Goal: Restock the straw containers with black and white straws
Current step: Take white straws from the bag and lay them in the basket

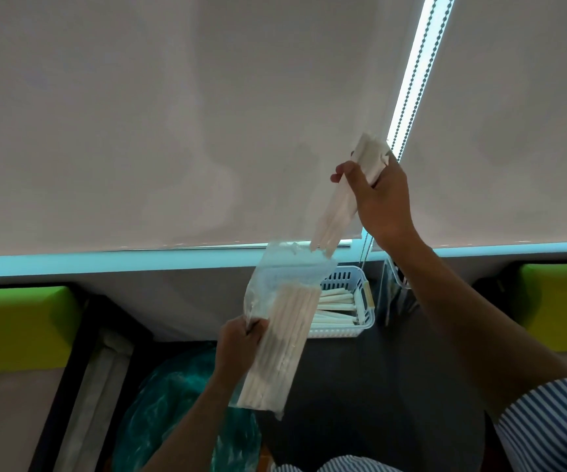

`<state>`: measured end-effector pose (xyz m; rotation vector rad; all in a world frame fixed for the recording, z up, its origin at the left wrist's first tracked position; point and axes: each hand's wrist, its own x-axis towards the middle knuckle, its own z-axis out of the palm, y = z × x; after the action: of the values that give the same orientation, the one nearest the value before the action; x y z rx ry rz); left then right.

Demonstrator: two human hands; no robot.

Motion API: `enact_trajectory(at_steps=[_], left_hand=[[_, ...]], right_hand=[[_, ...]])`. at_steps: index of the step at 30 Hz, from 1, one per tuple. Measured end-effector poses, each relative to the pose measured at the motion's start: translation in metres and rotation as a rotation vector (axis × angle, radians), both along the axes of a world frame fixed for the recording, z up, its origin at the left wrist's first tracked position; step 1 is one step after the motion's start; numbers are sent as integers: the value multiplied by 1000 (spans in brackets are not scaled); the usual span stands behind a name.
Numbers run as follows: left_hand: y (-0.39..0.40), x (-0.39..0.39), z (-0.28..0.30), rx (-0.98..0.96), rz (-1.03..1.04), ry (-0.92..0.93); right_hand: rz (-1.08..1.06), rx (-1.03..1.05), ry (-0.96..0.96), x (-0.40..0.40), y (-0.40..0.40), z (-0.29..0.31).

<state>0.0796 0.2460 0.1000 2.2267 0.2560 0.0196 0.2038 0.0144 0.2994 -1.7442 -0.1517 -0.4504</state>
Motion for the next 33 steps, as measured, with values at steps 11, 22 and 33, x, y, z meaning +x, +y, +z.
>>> enact_trajectory(at_steps=[11,22,33], left_hand=[[36,5,4,26,195,-5],[83,9,-4,96,320,-33],[107,0,-21,52,320,22]], right_hand=[[196,-531,235,2,16,-90],[664,-908,454,11,43,-206],[731,-1139,656,14,69,-279]])
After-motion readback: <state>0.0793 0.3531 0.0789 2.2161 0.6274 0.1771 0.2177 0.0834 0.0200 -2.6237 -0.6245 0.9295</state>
